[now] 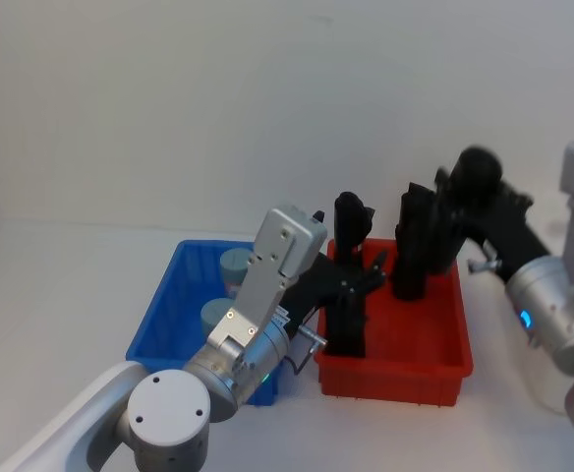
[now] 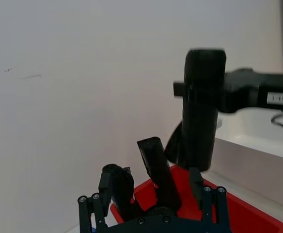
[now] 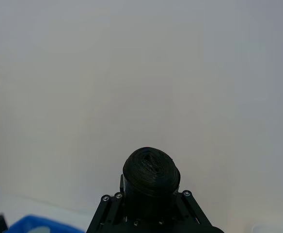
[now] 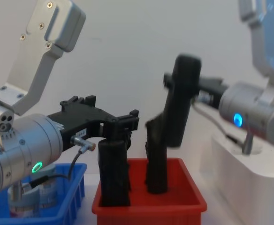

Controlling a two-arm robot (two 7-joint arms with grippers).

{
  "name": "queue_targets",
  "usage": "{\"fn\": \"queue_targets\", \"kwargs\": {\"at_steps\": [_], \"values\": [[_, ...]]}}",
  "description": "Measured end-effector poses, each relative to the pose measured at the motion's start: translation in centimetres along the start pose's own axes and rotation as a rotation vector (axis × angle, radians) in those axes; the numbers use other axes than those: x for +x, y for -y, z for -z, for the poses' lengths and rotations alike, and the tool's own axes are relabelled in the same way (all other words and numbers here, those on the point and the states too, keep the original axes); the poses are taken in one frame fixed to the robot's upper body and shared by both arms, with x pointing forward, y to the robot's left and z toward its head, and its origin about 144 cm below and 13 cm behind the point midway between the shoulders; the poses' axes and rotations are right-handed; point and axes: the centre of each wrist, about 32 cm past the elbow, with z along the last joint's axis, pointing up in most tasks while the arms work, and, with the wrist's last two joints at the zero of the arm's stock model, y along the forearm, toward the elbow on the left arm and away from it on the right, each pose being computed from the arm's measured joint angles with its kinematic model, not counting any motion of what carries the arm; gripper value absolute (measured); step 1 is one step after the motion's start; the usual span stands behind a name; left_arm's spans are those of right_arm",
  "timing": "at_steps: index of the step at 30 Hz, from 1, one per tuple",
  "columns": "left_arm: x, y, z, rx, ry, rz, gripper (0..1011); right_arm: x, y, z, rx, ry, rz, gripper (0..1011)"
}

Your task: Pick the cotton swabs from the blue box and place them into the white box.

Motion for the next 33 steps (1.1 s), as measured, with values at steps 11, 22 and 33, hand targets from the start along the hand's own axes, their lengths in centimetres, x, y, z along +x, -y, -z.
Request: {"fn": "queue_targets", "kwargs": {"at_steps": [11,22,33], "values": [[0.0,0.0,0.0,0.0,0.0,0.0,1004,2.2,-1.2,-3.2,0.13,0.041,0.107,355],[0.0,0.0,0.0,0.0,0.0,0.0,1004,5.4,-1.4,-3.5,0.1,0.114,0.222,355],[0.0,0.0,0.0,0.0,0.0,0.0,1004,7.9,-0.4,-2.0,0.0,0.168,0.308,355]]}}
